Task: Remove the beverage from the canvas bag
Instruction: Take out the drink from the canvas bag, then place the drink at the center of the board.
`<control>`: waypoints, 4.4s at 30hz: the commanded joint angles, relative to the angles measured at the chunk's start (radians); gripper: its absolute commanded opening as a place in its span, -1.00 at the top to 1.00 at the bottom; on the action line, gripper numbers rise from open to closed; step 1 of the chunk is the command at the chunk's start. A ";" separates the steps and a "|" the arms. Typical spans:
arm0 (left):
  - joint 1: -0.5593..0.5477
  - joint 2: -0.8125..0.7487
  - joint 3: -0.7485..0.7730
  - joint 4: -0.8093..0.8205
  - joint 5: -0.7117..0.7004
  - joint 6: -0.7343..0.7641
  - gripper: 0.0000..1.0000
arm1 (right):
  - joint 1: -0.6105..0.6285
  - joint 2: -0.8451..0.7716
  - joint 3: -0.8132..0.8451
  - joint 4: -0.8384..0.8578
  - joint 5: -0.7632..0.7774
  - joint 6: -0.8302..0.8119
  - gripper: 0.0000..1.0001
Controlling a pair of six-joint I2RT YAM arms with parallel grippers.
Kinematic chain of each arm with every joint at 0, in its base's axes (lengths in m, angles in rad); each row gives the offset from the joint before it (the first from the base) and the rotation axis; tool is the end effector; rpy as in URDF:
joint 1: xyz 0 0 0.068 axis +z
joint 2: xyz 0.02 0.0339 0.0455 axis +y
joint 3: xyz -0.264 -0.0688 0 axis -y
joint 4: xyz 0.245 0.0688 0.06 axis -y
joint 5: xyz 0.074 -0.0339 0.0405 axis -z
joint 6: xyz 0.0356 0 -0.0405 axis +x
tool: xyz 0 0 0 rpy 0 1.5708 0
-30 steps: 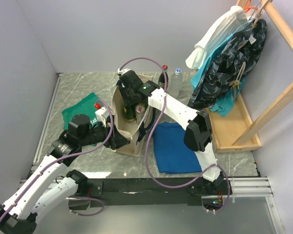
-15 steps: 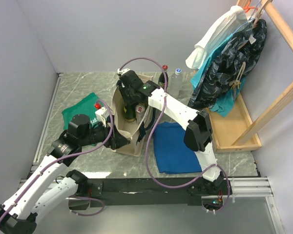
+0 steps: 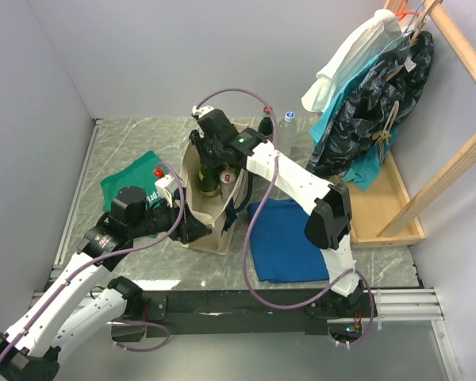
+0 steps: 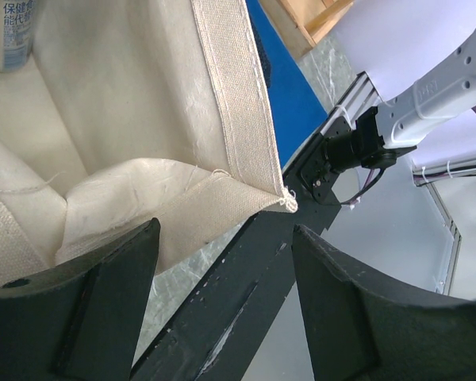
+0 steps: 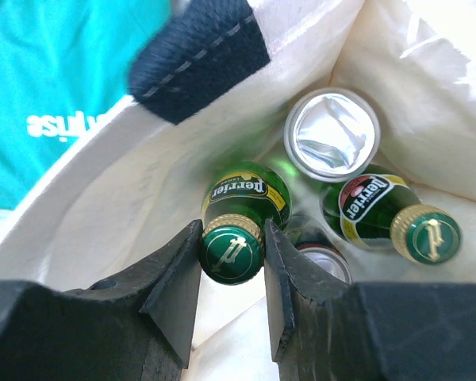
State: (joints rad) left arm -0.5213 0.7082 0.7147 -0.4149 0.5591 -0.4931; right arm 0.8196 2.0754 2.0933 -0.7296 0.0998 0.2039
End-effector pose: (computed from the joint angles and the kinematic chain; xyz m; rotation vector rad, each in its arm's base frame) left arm 0.1291 -0.0959 0.3054 0.4219 2.0759 -1.1865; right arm 0.3264 0.3443 0.3375 -0.6505 2.2207 0.4182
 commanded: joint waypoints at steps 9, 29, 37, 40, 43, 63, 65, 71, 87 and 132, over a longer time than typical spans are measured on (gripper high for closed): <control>-0.008 -0.006 -0.017 -0.035 0.005 -0.012 -0.47 | 0.000 -0.185 0.051 0.096 -0.017 0.006 1.00; -0.008 -0.016 -0.020 -0.038 -0.016 -0.016 -0.50 | 0.030 -0.317 0.056 0.071 -0.041 -0.003 1.00; -0.008 -0.026 -0.020 -0.032 -0.011 -0.016 -0.50 | 0.042 -0.362 0.070 0.081 -0.054 -0.011 1.00; -0.008 -0.023 -0.020 -0.032 -0.008 -0.015 -0.50 | 0.046 -0.377 0.082 0.076 -0.054 -0.020 1.00; -0.008 -0.032 -0.020 -0.032 -0.011 -0.016 -0.51 | 0.049 -0.390 0.091 0.078 -0.054 -0.026 1.00; -0.008 -0.053 -0.023 -0.027 -0.016 -0.018 -0.55 | 0.062 -0.446 0.208 0.061 0.026 -0.089 1.00; -0.008 -0.052 -0.023 -0.027 -0.013 -0.016 -0.55 | 0.061 -0.454 0.209 0.062 0.044 -0.101 1.00; -0.008 -0.053 -0.023 -0.025 -0.011 -0.015 -0.55 | 0.064 -0.483 0.201 0.067 0.146 -0.155 1.00; -0.008 -0.061 -0.024 -0.022 -0.008 -0.016 -0.54 | 0.052 -0.521 0.177 0.096 0.337 -0.195 1.00; -0.008 -0.081 -0.024 -0.025 -0.041 -0.024 -0.54 | -0.381 -0.511 -0.503 0.572 0.262 -0.086 1.00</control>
State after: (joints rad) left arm -0.5243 0.6319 0.7006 -0.4141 0.5289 -0.5026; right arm 0.4606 1.5631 1.5627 -0.3897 0.3351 0.1036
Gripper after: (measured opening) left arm 0.771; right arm 0.403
